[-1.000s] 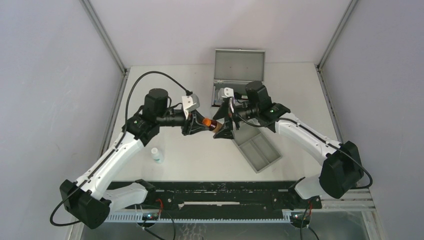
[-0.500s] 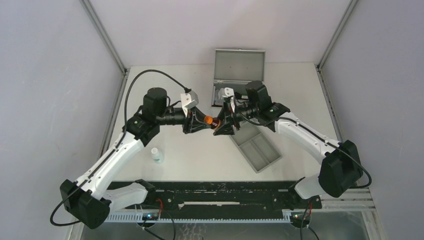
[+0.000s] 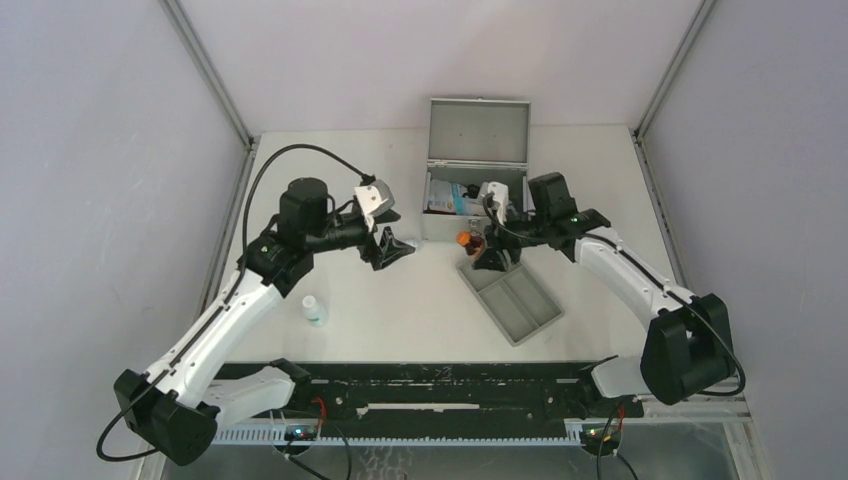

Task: Organize the medicine kit

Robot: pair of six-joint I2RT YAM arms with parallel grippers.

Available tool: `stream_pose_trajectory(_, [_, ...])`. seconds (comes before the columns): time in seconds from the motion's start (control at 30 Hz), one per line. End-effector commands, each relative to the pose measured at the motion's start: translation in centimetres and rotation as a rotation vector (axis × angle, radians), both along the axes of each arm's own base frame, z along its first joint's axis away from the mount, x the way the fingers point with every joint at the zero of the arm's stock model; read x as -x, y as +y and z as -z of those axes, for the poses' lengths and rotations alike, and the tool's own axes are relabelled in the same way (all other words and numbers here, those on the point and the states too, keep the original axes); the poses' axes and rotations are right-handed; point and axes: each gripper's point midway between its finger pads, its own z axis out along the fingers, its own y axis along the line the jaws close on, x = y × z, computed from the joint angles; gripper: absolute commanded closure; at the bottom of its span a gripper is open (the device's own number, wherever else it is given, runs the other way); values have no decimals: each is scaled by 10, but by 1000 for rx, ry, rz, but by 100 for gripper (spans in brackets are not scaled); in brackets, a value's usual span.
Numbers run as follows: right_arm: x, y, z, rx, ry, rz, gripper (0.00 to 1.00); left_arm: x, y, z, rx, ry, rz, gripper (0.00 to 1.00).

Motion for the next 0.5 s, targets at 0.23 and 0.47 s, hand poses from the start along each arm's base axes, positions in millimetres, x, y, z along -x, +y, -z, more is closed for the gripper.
stream_pose_trajectory(0.23, [14,-119,82,483,-34,201,71,-30,33,-13,-76,-155,-213,19])
stream_pose_trajectory(0.47, [24,-152,109,657,34,284,70,-27,33,-16,-70,-164,-203,19])
